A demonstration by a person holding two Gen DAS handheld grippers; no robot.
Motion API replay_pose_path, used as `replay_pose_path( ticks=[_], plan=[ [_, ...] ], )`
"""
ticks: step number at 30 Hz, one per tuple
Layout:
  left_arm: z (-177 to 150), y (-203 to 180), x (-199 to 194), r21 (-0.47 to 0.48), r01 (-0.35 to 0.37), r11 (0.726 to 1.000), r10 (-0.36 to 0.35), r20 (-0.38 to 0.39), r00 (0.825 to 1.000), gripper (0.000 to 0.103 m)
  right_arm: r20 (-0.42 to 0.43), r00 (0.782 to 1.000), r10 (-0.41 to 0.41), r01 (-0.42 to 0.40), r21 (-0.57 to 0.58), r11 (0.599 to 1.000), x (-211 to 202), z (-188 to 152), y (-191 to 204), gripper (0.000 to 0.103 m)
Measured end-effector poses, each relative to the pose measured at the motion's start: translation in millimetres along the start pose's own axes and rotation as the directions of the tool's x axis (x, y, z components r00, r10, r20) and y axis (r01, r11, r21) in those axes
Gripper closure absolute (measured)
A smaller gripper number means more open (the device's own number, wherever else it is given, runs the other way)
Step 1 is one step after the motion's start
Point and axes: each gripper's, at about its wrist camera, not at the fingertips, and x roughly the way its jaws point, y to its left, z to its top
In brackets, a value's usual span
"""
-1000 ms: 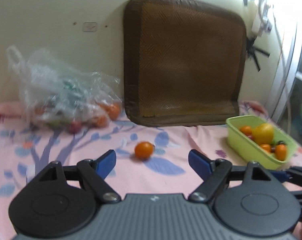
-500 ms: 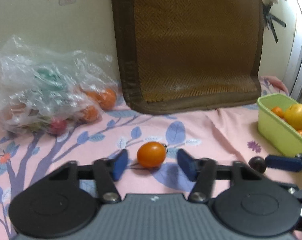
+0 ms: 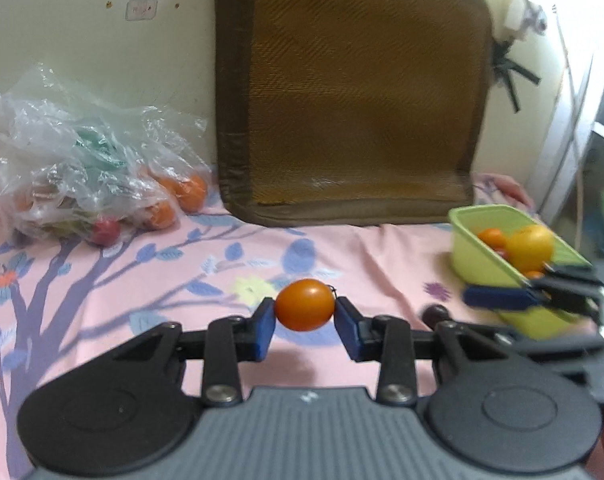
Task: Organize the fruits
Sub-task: 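Lift the orange cherry tomato with the left gripper while the right grasps the dark plum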
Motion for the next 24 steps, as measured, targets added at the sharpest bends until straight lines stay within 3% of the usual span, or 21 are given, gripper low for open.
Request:
replay_pose_path(
  ticks=[6,12,18,24],
  plan=[
    [-23,-12,-18,-0.023,0.033,0.999,-0.034,-0.013,0.999,0.07,-0.119,0.993,-0.021,-0.002,-0.193,0.981,15,14,0,0.071],
    [-42,-15,-24,-0.05,0.057,0.997,-0.058,-0.009,0.998,0.07,-0.255,0.964,0.072,-0.152,-0.309,0.939,26,18,10,0.072],
    [-47,-8,-22,-0.087,0.07,0.994,-0.071,-0.001,0.997,0.07,-0.253,0.963,0.09,-0.155,-0.254,0.955,34,23,6,0.077],
    [-52,-12,-33,-0.081,0.084,0.993,-0.084,0.006,0.996,0.07,-0.111,0.991,0.075,-0.097,-0.204,0.974,-18,5,12,0.077]
  ],
)
